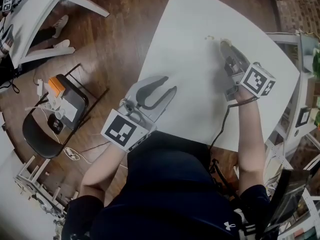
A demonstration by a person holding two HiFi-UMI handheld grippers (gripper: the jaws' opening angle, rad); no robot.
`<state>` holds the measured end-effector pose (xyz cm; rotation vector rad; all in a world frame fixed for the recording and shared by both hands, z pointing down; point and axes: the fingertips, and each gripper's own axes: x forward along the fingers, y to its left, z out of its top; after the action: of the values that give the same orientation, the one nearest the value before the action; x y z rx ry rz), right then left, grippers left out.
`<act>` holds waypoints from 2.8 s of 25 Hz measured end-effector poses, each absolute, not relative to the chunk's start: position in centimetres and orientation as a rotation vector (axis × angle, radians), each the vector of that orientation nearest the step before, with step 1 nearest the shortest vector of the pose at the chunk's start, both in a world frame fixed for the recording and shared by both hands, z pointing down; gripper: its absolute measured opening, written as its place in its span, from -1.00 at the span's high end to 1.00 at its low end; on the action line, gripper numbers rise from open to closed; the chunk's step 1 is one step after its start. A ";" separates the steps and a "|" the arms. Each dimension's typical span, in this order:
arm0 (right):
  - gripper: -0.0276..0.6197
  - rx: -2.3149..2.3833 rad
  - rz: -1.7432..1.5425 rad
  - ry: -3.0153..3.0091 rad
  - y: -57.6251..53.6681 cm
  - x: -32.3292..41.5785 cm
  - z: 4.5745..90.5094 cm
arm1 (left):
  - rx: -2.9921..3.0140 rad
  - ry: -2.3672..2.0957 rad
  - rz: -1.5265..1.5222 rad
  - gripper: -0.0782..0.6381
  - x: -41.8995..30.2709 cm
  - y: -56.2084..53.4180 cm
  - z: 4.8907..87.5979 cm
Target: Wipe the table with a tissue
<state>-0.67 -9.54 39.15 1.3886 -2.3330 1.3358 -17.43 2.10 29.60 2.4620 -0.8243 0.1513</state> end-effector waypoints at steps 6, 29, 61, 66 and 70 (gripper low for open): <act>0.81 1.400 1.173 -2.158 -11.3 -0.8 42.2 | 2.433 -0.844 0.157 0.45 -19.1 0.6 30.3; 0.81 1.332 1.090 -2.011 -12.3 -1.9 46.6 | 2.371 -0.839 0.170 0.45 -20.8 0.2 32.0; 0.81 1.190 1.144 -2.036 -11.1 -5.2 46.9 | 2.368 -0.804 0.171 0.45 -19.6 0.5 31.8; 0.81 1.145 1.117 -2.035 -9.4 -5.6 47.2 | 2.367 -0.807 0.180 0.45 -19.9 0.3 31.8; 0.81 1.216 1.128 -2.000 -9.2 -2.5 47.1 | 2.373 -0.788 0.192 0.45 -19.1 0.5 31.8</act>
<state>-2.48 -9.21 47.08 1.2162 -1.9997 1.1283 -19.07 0.45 31.83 2.3733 -0.7879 0.1919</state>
